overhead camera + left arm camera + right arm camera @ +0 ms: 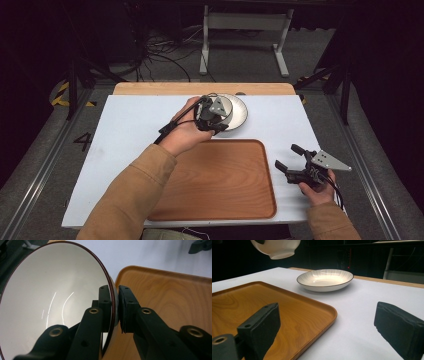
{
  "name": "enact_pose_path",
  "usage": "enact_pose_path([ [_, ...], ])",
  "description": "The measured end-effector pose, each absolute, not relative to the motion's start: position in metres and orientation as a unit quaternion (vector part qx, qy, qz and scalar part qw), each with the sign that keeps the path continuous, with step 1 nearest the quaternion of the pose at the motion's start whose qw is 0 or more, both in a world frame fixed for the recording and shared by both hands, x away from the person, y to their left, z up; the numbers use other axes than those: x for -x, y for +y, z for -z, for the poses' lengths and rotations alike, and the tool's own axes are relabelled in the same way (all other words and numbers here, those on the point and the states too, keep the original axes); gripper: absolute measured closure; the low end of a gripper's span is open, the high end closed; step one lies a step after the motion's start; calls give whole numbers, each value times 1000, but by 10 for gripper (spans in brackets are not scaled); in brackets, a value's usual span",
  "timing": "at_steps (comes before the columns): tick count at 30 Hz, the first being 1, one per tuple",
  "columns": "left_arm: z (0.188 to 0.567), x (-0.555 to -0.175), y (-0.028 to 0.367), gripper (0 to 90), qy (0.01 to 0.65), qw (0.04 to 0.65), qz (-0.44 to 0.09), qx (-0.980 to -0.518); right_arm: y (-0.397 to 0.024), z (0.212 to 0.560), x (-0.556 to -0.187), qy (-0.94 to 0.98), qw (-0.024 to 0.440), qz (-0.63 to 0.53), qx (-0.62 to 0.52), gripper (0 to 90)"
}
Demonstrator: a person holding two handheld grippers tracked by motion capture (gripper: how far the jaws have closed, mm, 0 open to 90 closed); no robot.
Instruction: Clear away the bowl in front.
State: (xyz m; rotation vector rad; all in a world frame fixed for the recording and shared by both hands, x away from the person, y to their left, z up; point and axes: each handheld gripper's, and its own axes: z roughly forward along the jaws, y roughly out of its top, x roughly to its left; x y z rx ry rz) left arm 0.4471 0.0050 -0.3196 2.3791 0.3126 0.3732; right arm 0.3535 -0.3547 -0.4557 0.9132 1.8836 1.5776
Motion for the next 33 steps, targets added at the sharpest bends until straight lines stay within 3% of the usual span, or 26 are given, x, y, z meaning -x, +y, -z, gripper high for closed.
enact_pose_path([
  [33, 312, -387, 39, 816, 77, 335, -146, -928, -354, 456, -353, 696, 259, -580, -335, 74],
])
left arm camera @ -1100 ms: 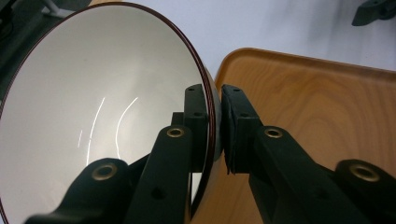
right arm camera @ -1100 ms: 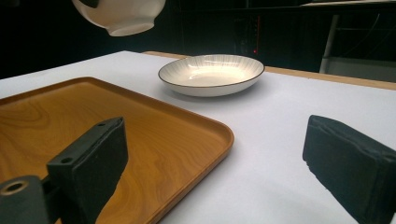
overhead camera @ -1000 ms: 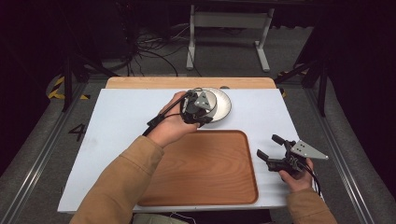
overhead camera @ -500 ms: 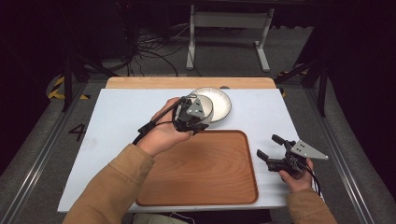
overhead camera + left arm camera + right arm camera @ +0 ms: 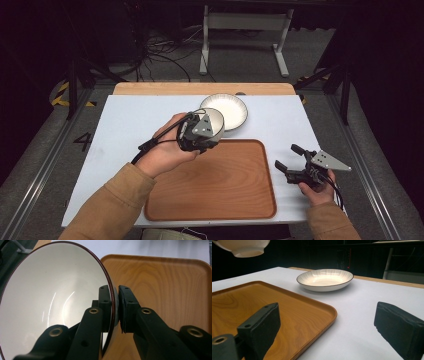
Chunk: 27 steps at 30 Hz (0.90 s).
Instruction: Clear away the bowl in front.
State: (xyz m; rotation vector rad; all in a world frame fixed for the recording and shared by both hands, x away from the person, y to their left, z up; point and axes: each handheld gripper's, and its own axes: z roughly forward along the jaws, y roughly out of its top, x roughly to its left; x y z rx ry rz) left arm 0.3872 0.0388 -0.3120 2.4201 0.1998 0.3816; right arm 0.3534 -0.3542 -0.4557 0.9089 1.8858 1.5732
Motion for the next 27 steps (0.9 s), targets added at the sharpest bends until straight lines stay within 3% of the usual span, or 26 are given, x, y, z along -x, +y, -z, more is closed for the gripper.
enact_pose_path([
  [27, 341, -360, 33, 816, 20, 304, -109, -946, -354, 456, -353, 696, 261, -579, -334, 73],
])
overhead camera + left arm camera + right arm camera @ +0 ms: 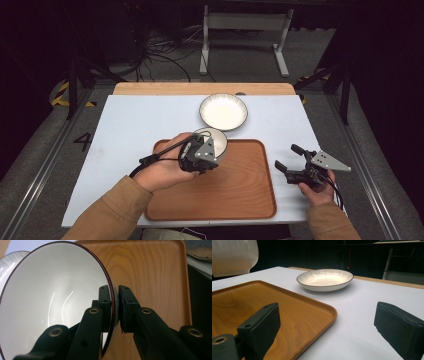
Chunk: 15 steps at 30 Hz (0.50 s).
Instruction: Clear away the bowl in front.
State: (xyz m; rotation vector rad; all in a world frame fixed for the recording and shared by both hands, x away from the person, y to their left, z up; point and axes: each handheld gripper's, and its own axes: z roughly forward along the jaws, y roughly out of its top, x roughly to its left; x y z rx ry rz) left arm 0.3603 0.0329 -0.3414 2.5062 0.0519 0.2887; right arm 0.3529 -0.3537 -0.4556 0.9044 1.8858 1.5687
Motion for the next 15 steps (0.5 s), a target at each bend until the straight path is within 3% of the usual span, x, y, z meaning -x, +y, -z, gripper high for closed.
enact_pose_path([
  [15, 364, -358, 28, 816, 17, 289, -84, -953, -354, 456, -353, 697, 260, -579, -333, 73],
])
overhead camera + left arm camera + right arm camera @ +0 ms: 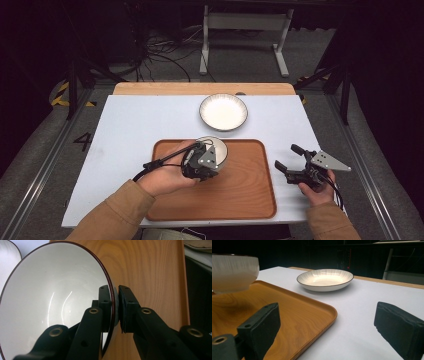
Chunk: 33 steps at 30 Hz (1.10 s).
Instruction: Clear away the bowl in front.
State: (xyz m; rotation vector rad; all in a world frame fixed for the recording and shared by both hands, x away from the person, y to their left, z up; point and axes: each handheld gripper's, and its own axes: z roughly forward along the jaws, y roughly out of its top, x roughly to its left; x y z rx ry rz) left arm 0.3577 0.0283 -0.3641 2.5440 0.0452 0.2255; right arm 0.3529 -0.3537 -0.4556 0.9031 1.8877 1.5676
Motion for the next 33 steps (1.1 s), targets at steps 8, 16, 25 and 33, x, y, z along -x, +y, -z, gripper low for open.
enact_pose_path([
  [8, 374, -358, 27, 816, 18, 284, -73, -956, -354, 456, -353, 697, 261, -579, -333, 73],
  [16, 383, -359, 25, 817, 18, 279, -65, -958, -354, 456, -353, 697, 261, -579, -332, 73],
  [25, 390, -359, 22, 816, 15, 269, -56, -961, -354, 456, -353, 698, 262, -579, -331, 73],
  [33, 394, -359, 20, 816, 7, 261, -53, -964, -354, 456, -353, 698, 262, -579, -331, 74],
])
